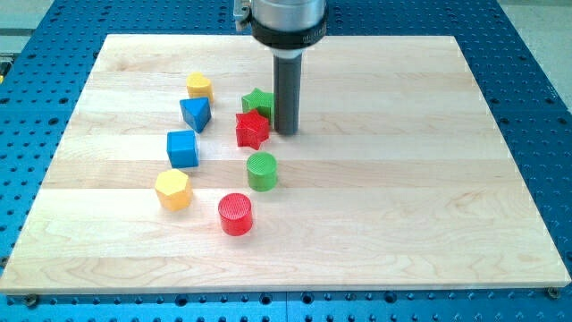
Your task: Move the arm right to the yellow heart
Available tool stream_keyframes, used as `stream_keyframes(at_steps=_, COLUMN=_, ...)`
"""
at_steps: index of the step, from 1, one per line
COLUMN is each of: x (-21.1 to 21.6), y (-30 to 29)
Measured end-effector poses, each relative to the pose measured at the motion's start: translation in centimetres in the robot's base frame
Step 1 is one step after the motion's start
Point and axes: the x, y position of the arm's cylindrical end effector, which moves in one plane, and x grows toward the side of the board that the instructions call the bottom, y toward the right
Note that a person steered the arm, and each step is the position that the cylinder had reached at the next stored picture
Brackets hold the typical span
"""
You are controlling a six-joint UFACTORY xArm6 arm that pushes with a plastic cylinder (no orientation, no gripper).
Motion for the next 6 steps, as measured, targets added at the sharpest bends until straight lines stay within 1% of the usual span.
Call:
stream_keyframes(at_steps=1, x=-1.4, y=-0.1)
stream_keyframes(at_steps=2, x=-7.0, y=0.1)
stream_keyframes(at_steps=3, x=-8.5, y=-3.9)
stream_keyframes(at_steps=4, x=-7.1, y=-7.8)
stream_keyframes(at_steps=5, x=-5.5, y=-9.5)
stream_keyframes(at_steps=6, x=-5.5, y=-9.5)
